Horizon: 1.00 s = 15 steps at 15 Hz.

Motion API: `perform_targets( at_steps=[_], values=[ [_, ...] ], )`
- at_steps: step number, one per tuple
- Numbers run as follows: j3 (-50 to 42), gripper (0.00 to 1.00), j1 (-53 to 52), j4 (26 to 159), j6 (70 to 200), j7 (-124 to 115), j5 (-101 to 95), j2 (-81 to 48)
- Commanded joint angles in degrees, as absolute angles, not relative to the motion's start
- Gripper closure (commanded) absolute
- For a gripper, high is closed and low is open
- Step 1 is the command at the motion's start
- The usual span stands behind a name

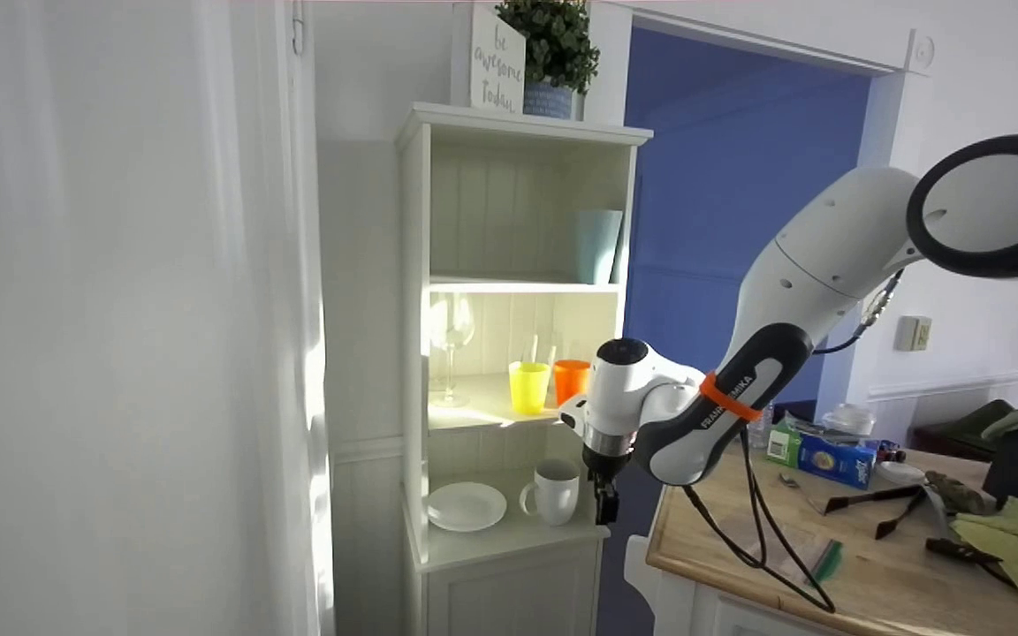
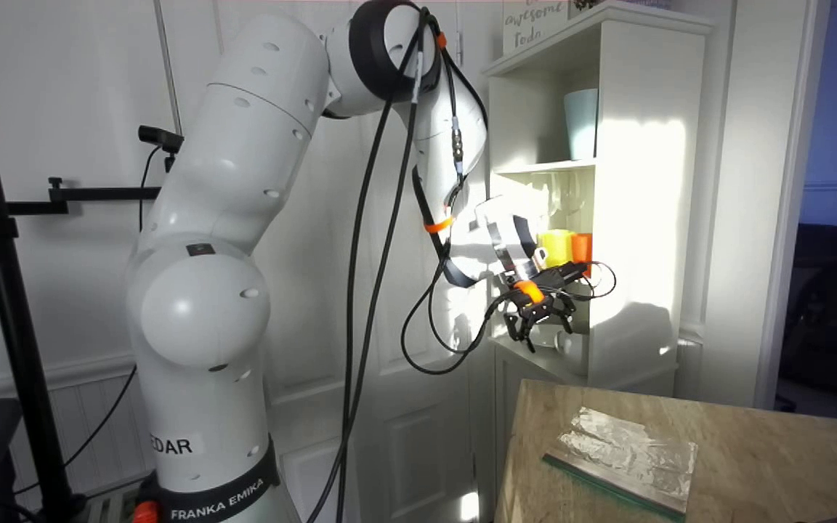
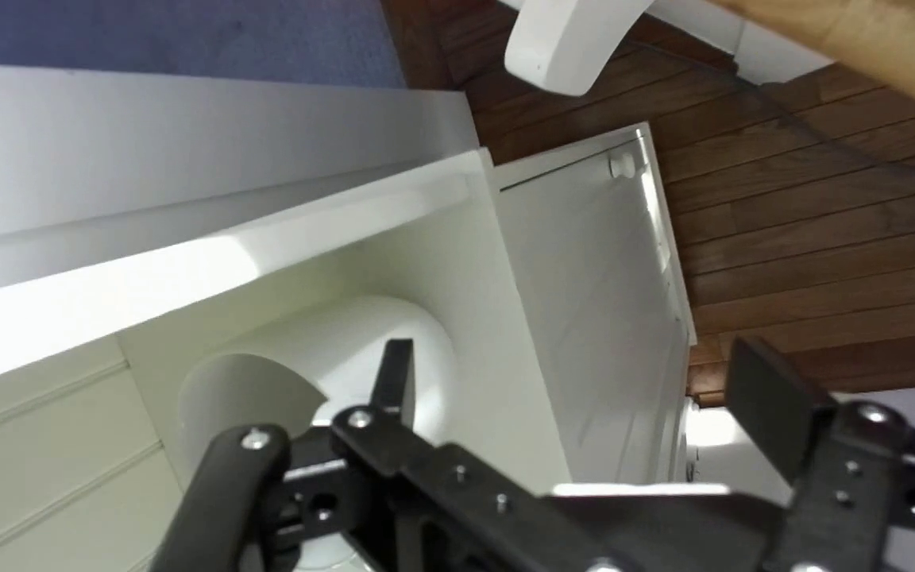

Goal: Put the mug on top of the table

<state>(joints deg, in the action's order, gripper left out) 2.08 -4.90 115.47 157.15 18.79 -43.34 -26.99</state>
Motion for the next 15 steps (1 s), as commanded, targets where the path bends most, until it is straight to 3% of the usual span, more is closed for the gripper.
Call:
perform_targets(
  at_steps=[1,15],
  values=[
    [-0.31,0.0,-6.41,112.55,162.64,17.97,-49.11,-30.76],
    [-15.07,0.0,-18.1,104.79,173.35,-1.14,-65.45,-38.78]
  ],
)
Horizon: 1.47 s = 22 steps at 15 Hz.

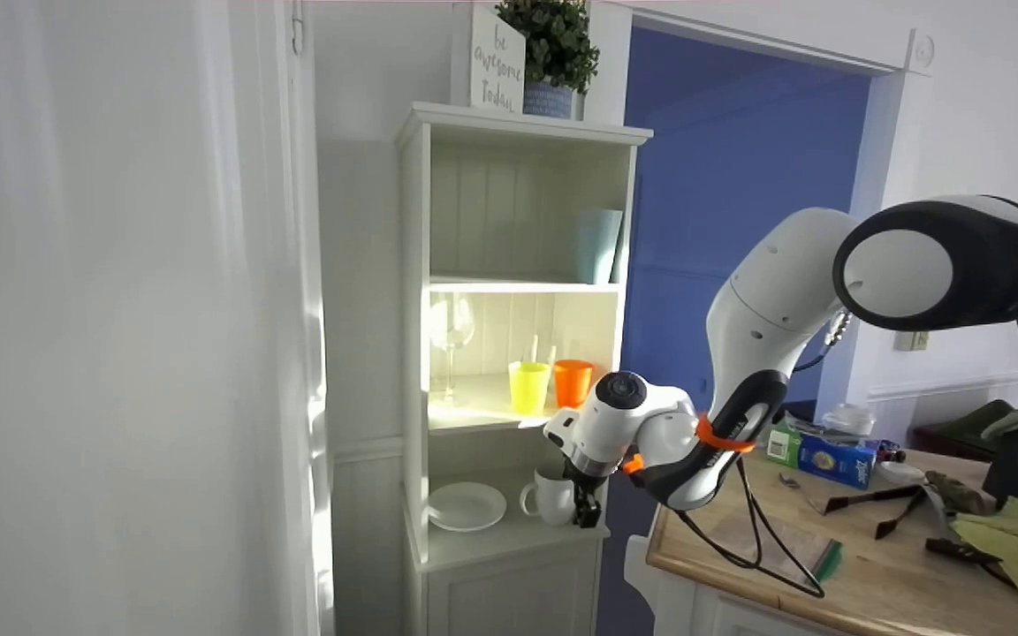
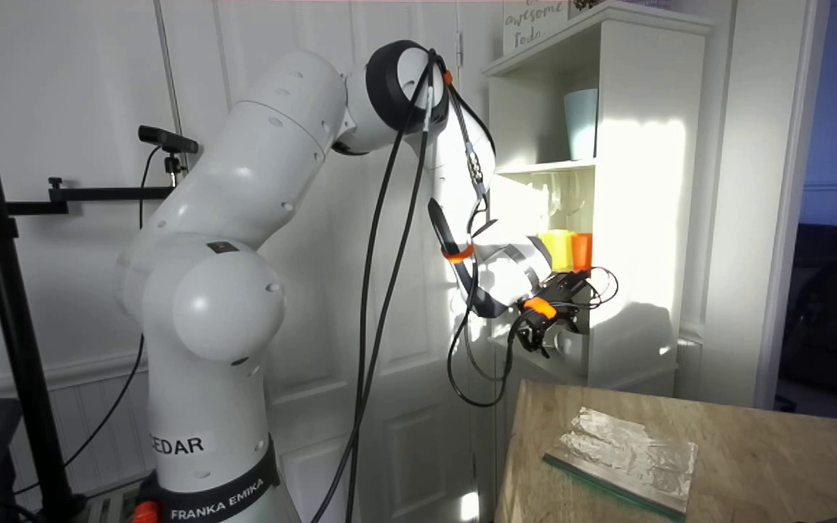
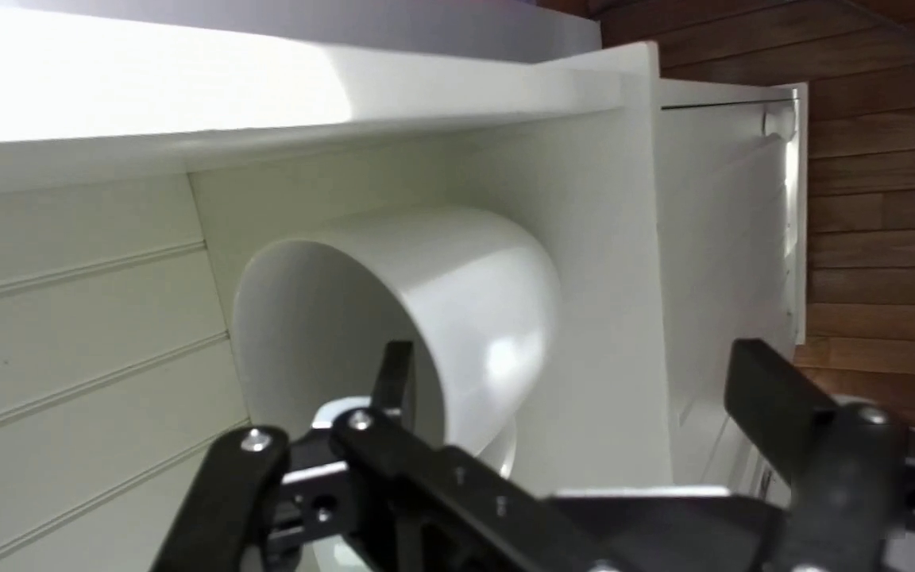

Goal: Put the mug on top of the table

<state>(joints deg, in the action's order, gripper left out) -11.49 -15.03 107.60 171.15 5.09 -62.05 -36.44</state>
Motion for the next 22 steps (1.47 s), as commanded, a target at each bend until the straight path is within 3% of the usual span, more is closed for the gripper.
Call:
perform_targets(
  at_steps=[1,8,9,11,20,22],
  values=[
    [-17.29,0.0,-19.88,103.71,174.08,-4.32,-67.02,-39.49],
    [-21.87,0.0,-24.21,102.13,173.93,-11.98,-67.78,-42.52],
    [-21.62,0.25,-24.05,102.38,173.99,-11.87,-67.26,-42.76],
    [-20.84,0.34,-23.56,103.05,173.91,-11.38,-66.53,-43.0],
    [-20.3,0.97,-24.23,104.92,174.16,-12.37,-66.94,-42.13],
    [-19.71,1.0,-24.18,105.83,174.31,-12.26,-66.82,-41.53]
  ],
)
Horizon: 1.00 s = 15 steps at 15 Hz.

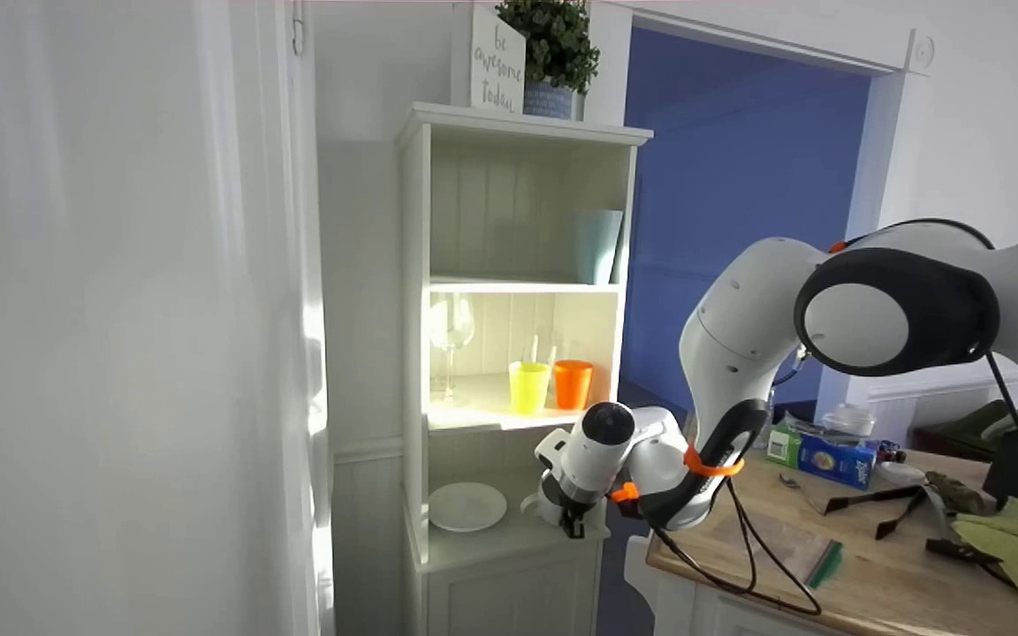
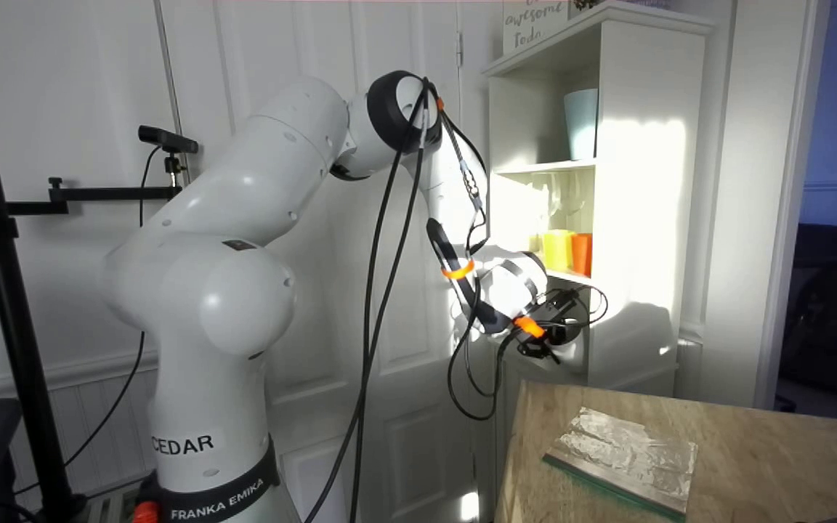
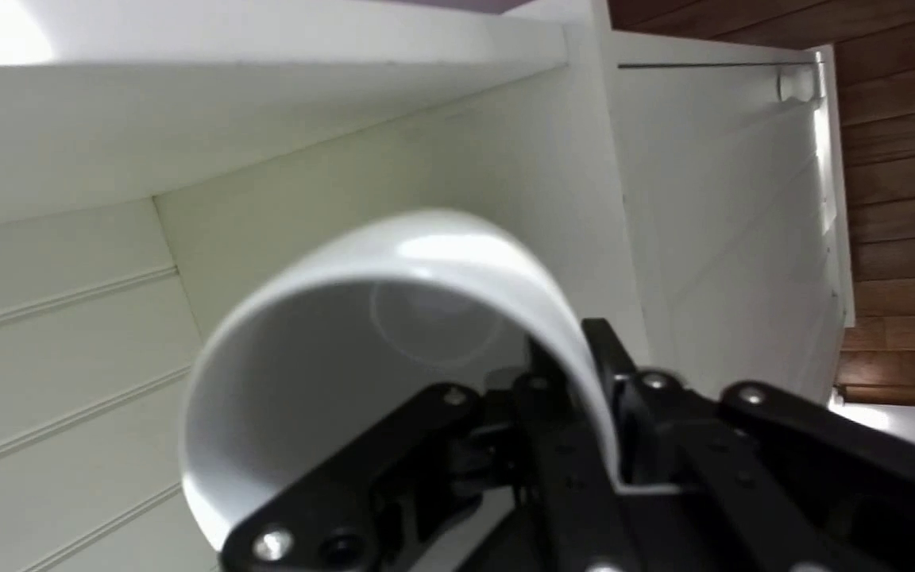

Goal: Put the mug on top of the table

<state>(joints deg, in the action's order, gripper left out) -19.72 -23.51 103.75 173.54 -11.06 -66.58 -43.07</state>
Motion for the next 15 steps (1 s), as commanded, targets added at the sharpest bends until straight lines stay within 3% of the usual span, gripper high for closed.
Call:
perform_targets(
  at_steps=[1,11,15],
  values=[
    [-19.59,1.0,-24.3,106.4,174.37,-12.57,-66.85,-41.09],
    [-17.33,0.98,-26.66,117.29,172.44,-16.86,-66.28,-31.1],
    [-11.39,0.98,-23.7,126.61,168.28,-13.09,-58.53,-22.8]
  ],
)
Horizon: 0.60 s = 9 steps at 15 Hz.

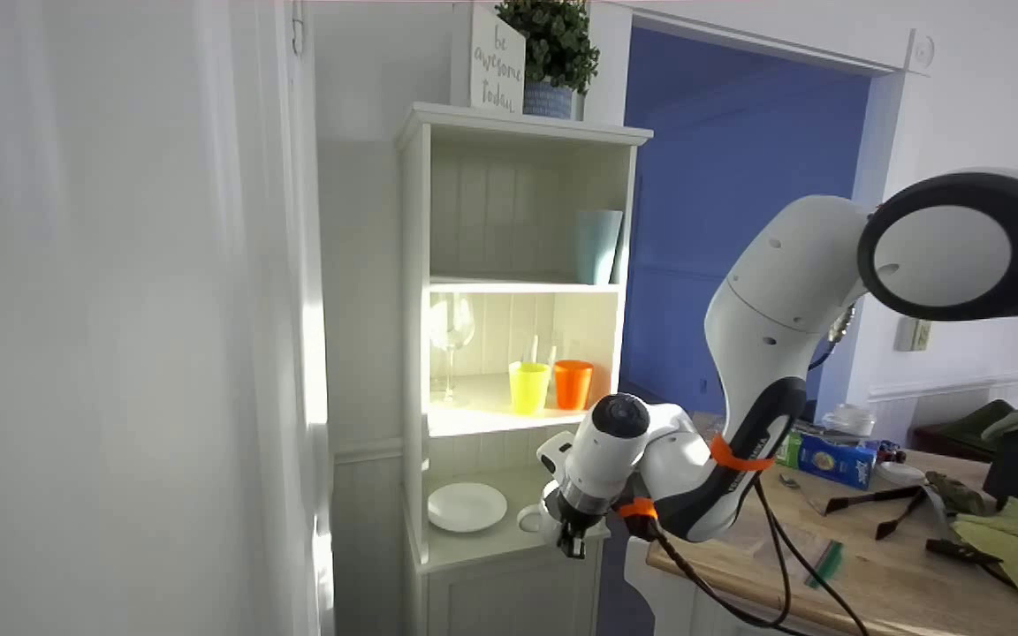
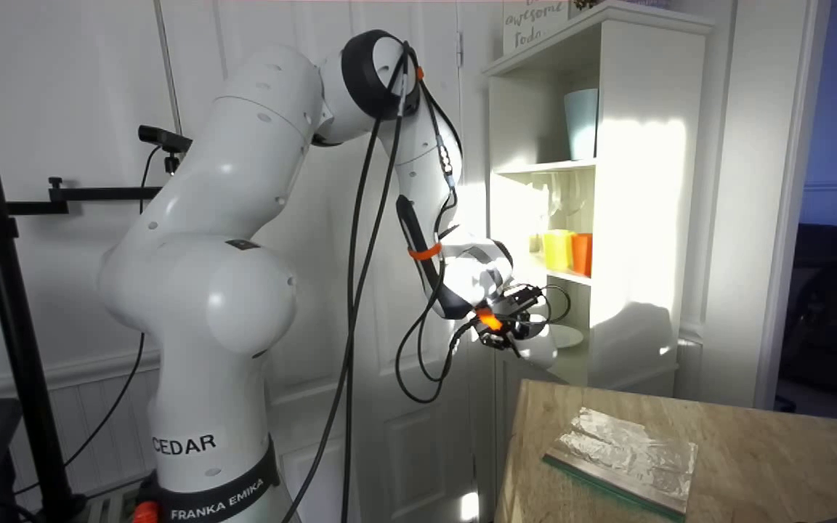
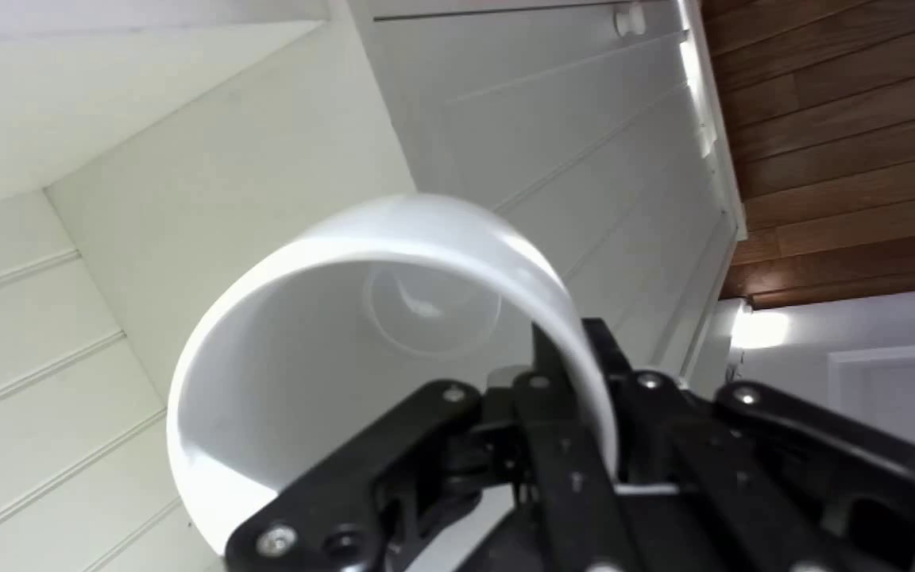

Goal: Put the mug on top of the table

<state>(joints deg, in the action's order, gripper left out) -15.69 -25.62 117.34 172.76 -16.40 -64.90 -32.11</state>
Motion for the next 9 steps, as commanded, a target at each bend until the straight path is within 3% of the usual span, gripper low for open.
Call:
perform_targets(
  at_steps=[1,9],
  values=[
    [-8.63,0.98,-21.97,129.26,166.08,-10.17,-54.0,-20.23],
    [22.03,0.98,2.76,133.38,146.53,8.51,-16.95,-5.84]
  ],
)
